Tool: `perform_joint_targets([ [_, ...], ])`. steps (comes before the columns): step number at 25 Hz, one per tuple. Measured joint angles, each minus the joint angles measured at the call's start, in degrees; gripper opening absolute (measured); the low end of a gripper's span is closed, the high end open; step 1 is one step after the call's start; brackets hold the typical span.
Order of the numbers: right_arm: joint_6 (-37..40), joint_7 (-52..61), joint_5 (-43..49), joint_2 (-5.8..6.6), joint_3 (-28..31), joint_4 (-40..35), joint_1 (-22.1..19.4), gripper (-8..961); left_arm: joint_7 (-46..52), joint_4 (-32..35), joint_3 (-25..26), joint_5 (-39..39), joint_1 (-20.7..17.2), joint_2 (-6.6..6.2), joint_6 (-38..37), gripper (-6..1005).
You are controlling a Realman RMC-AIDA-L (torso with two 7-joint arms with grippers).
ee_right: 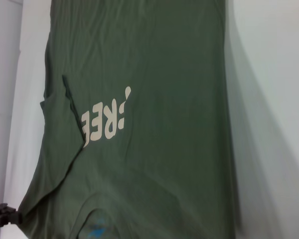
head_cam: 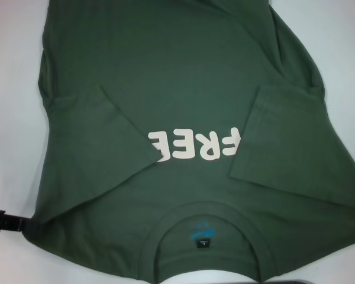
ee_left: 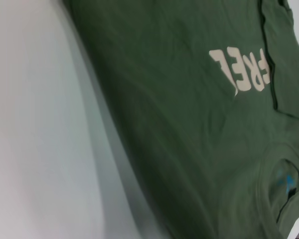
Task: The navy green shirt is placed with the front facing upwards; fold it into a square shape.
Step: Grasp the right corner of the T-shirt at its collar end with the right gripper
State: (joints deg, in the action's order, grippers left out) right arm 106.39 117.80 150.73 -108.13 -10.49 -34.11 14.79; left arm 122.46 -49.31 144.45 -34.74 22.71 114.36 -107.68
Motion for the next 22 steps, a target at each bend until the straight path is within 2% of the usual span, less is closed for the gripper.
perform_joint_targets([
  [7,0.2,-1.0,0.0,0.53,1.5,0.0,-0.5,43,0.1,0.0,0.4,1.0,-0.2,-0.1,-0.6,26],
  [22,0.2,-1.2,0.1,0.64,1.5,0.0,-1.1,43,-0.1,1.4,0.4,1.7,-1.2,-0.7,-0.7,26],
])
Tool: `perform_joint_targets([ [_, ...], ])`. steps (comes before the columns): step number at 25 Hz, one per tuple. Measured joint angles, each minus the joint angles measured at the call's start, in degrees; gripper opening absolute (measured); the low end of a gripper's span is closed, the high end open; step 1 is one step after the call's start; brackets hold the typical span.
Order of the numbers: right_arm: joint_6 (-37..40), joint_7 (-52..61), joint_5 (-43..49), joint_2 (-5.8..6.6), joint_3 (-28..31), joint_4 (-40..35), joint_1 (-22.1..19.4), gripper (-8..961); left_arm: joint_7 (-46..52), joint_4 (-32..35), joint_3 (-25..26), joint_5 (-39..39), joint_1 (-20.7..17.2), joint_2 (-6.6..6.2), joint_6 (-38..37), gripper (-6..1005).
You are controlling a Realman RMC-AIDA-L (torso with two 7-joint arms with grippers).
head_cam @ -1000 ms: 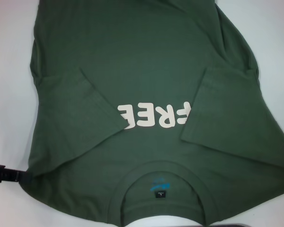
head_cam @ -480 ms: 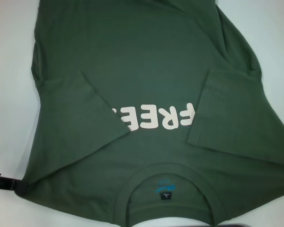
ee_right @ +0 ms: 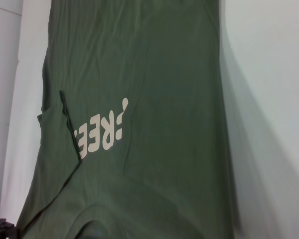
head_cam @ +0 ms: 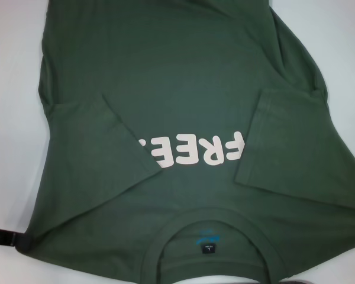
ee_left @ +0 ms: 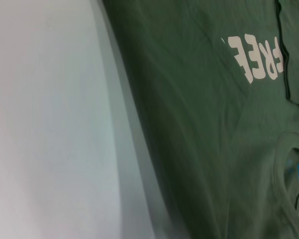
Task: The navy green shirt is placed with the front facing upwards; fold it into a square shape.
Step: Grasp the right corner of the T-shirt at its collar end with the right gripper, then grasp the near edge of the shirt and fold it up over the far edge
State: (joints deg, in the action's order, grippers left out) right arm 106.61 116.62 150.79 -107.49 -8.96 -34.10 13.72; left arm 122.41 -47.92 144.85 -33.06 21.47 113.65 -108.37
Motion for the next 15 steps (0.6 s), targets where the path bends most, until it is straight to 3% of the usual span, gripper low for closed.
perform_joint_targets([
  [15,0.8,-0.8,-0.6,0.05,0.0,0.0,1.7,44,-0.9,0.4,0.3,-0.8,0.8,0.41,0.3,26],
])
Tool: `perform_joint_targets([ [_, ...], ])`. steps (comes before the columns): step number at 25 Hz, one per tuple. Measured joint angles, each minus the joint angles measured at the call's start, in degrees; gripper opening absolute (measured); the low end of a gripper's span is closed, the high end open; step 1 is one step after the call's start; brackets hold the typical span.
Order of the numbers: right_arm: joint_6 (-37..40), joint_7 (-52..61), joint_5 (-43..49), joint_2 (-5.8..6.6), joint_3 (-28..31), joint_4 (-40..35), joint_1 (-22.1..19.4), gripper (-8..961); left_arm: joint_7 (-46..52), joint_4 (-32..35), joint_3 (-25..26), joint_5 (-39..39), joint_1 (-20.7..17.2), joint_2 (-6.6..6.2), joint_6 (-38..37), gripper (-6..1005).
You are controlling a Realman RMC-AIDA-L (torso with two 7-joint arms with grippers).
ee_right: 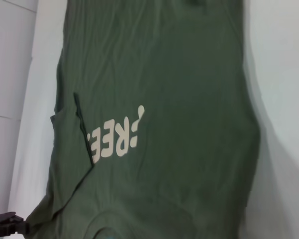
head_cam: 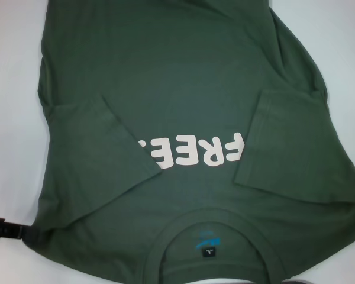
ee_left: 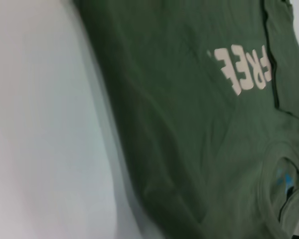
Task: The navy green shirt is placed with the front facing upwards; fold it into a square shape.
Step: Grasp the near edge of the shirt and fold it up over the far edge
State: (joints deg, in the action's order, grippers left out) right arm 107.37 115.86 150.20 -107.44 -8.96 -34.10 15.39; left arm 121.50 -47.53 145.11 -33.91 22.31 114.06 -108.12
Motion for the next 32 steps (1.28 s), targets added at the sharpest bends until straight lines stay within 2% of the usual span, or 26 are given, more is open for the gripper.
perform_joint_targets([
  [12,0.1,0.1,-0.8,0.22,0.0,0.0,1.5,43,-0.5,1.8,2.1,-0.4,2.0,-0.01,0.7,26],
  [32,0.1,-0.4,-1.1,0.21,0.0,0.1,2.0,44,-0.4,2.0,2.1,-0.4,2.6,0.12,1.4,26],
])
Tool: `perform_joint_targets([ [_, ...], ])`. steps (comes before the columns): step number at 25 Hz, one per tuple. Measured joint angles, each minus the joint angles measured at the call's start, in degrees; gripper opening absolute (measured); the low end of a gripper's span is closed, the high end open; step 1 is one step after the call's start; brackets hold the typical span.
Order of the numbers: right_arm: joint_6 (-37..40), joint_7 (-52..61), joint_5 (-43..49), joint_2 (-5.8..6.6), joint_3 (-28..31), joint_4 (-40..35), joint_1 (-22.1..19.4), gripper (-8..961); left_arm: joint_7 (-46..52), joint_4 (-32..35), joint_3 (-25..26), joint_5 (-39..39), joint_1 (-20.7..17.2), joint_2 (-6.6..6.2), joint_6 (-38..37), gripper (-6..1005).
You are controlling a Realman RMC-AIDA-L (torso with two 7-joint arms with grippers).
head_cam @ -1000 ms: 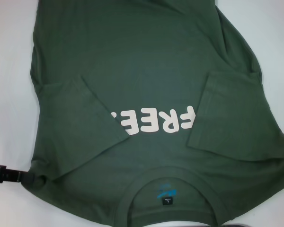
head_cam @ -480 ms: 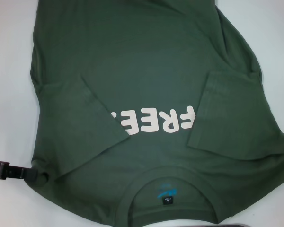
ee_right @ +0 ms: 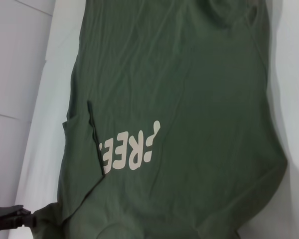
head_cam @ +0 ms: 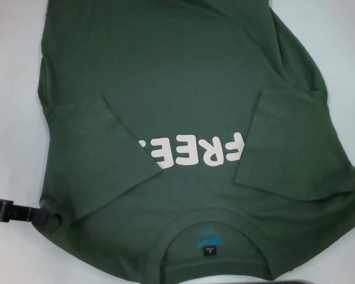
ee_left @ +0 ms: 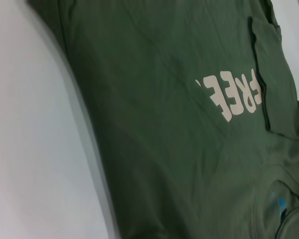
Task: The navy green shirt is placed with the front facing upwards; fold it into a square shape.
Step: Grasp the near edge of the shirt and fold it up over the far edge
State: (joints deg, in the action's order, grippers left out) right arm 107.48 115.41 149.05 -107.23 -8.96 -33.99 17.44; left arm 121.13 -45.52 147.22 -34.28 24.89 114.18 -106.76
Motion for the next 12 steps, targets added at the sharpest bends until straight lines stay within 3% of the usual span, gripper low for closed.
perform_joint_targets([
  [12,-0.7,0.7,-1.7,0.09,0.0,0.1,3.0,44,0.4,0.7,0.3,0.0,3.7,-0.11,1.9,26],
])
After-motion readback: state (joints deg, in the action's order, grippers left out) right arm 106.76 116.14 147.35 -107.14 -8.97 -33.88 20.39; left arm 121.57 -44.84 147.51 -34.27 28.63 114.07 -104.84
